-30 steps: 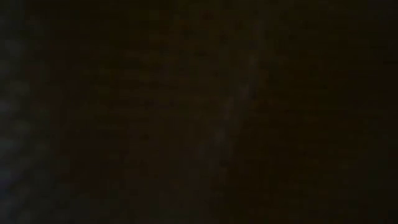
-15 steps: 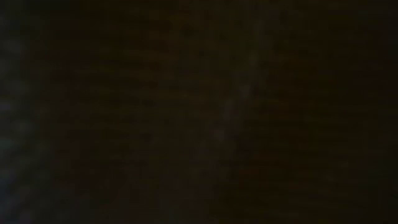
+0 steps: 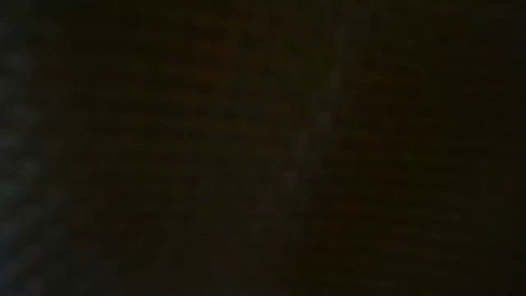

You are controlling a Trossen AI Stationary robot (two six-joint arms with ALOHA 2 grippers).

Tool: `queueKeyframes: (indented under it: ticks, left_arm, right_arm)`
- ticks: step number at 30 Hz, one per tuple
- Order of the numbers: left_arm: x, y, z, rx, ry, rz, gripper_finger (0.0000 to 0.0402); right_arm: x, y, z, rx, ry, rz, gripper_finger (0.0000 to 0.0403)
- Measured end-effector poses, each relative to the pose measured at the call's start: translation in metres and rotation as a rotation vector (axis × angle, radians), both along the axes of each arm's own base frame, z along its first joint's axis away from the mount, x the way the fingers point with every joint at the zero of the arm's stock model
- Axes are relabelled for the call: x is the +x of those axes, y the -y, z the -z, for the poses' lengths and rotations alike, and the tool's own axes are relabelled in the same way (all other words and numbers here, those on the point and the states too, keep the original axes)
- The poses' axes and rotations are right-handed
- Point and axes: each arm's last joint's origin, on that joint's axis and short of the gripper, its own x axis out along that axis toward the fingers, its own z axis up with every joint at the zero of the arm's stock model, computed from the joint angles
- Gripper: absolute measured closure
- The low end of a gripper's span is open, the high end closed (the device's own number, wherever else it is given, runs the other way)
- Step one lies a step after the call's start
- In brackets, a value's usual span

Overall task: Pick & Place Garden tools in Gardening bag
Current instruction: Put the right green fruit pruner into the brown gardening bag

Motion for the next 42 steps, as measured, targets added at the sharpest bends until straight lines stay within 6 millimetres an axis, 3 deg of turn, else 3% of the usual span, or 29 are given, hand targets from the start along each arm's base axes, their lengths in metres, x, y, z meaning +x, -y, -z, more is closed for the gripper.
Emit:
queueKeyframes:
  ticks: [4,9,14,22,30,35,38,42]
  left_arm:
    - [-0.004,-0.003,0.005,-0.019,-0.019,-0.018,0.0199]
    - [-0.003,-0.002,0.003,-0.011,-0.027,-0.025,0.0199]
    - [-0.006,-0.003,-0.013,0.028,-0.048,-0.017,0.0199]
    - [-0.004,-0.003,-0.068,-0.013,0.098,-0.039,0.0199]
    - [0.022,0.004,-0.166,-0.071,0.467,0.072,0.0199]
    - [0.048,0.001,-0.222,-0.040,0.687,0.179,0.0200]
    - [0.068,0.001,-0.240,-0.022,0.746,0.261,0.0200]
    - [0.095,0.008,-0.243,-0.049,0.747,0.401,0.0200]
  right_arm:
    - [0.000,0.000,0.000,0.001,0.005,0.000,0.0194]
    - [0.000,0.000,-0.001,0.002,0.011,0.000,0.0194]
    - [0.000,0.000,-0.001,0.001,0.011,-0.001,0.0194]
    - [0.000,0.000,-0.001,0.000,0.010,-0.002,0.0194]
    - [0.000,0.000,-0.001,-0.003,0.008,-0.001,0.0194]
    - [0.000,0.000,-0.001,-0.003,0.006,-0.001,0.0194]
    - [0.000,0.000,-0.001,-0.002,0.006,-0.001,0.0194]
    - [0.000,0.000,-0.001,-0.003,0.011,0.000,0.0194]
